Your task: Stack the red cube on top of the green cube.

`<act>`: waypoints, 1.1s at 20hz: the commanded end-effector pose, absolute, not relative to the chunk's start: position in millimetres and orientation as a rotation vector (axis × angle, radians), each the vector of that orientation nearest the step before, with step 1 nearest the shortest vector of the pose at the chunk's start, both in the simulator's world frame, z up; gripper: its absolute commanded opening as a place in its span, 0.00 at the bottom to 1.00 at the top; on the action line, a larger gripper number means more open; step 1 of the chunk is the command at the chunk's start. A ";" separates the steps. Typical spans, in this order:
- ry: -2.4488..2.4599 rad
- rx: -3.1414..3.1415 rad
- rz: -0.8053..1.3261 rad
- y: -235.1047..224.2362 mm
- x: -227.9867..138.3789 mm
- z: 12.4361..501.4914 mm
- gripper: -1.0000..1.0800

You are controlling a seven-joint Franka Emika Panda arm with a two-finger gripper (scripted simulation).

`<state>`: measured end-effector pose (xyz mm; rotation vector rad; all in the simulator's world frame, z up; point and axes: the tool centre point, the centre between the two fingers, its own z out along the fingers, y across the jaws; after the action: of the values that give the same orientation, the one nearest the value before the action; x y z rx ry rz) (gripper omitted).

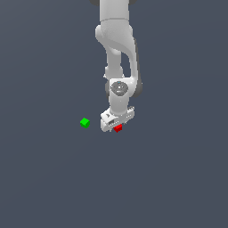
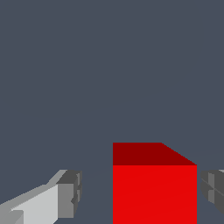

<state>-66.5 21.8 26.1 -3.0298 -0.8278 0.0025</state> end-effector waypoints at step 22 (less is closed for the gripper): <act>-0.828 -3.031 0.000 21.4 -66.0 36.9 0.00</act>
<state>-66.3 21.5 31.3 -3.0306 -0.8276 0.0021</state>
